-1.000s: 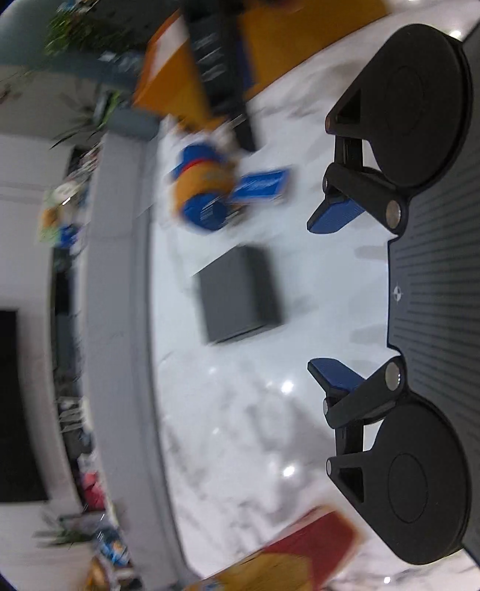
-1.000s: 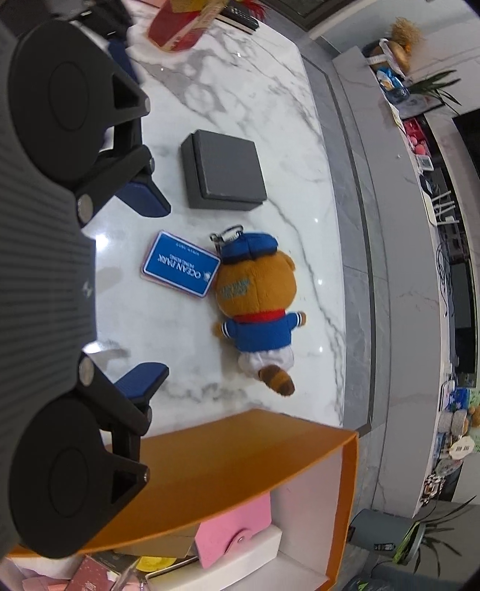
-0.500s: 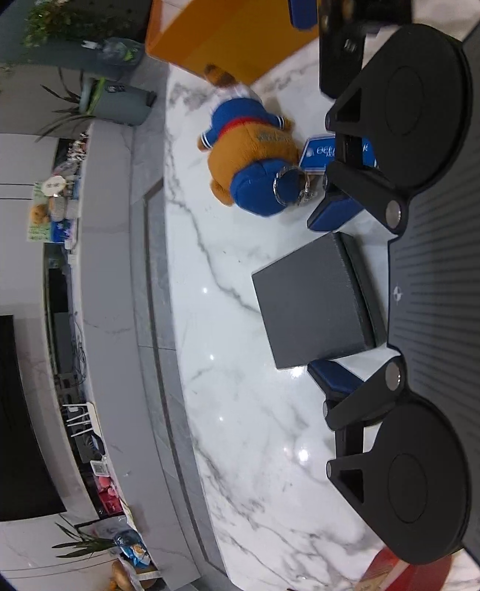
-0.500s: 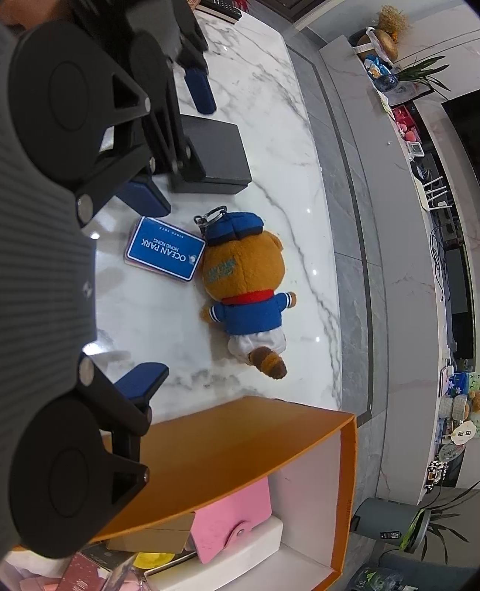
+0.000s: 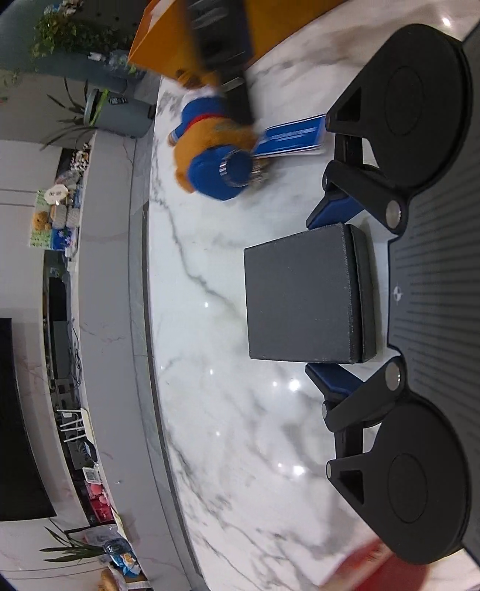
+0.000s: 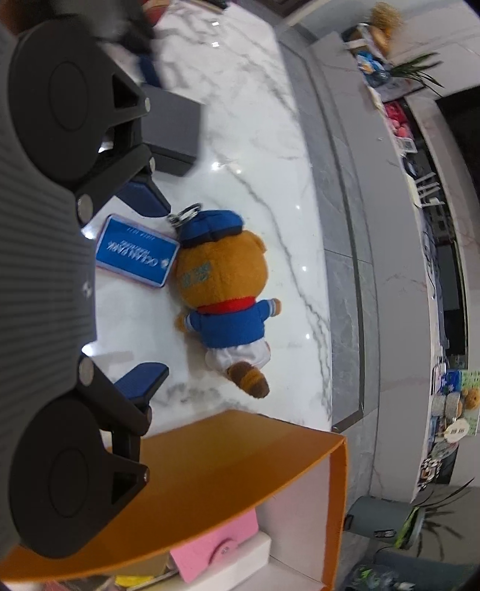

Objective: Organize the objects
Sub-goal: 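Grasp the dark grey box with the left tool while the right tool grasps the plush bear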

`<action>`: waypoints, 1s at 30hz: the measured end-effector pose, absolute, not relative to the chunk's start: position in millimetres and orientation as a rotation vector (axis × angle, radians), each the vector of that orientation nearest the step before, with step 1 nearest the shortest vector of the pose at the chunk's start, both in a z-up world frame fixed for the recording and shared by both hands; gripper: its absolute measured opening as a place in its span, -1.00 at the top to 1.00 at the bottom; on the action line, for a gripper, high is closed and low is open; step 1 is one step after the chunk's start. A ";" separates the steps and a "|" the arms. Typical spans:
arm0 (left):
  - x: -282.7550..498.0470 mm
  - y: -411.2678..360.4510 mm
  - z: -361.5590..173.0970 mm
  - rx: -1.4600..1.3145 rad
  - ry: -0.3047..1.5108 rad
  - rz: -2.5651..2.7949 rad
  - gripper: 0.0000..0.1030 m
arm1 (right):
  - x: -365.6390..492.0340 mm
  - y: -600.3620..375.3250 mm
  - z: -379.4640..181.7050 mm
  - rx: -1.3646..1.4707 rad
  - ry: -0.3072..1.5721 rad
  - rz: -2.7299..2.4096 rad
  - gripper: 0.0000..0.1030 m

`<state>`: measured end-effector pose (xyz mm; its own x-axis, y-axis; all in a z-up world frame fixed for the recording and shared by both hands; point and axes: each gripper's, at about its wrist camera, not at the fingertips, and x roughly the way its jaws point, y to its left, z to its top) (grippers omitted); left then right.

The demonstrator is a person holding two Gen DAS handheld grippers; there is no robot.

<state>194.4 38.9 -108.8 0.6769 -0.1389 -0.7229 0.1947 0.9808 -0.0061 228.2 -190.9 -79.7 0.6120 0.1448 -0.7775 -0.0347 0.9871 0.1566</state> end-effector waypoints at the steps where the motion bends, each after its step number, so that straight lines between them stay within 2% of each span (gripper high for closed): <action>1: 188.0 43.2 -108.8 0.068 0.807 -0.191 -0.74 | 229.4 -191.5 -79.5 0.156 0.902 0.099 -0.68; 9: 155.2 72.8 -107.8 0.034 0.827 -0.179 -0.73 | 242.9 -203.2 -85.1 0.490 0.916 -0.034 -0.68; 24: 123.9 95.7 -112.9 0.021 0.846 -0.177 -0.73 | 280.4 -189.1 -109.9 0.651 0.887 -0.215 -0.74; 26: 119.8 95.5 -115.0 0.043 0.832 -0.180 -0.72 | 284.2 -185.1 -113.1 0.597 0.904 -0.181 -0.70; 30: 118.0 99.7 -113.4 0.027 0.836 -0.181 -0.71 | 286.1 -177.9 -110.2 0.491 0.936 -0.104 -0.44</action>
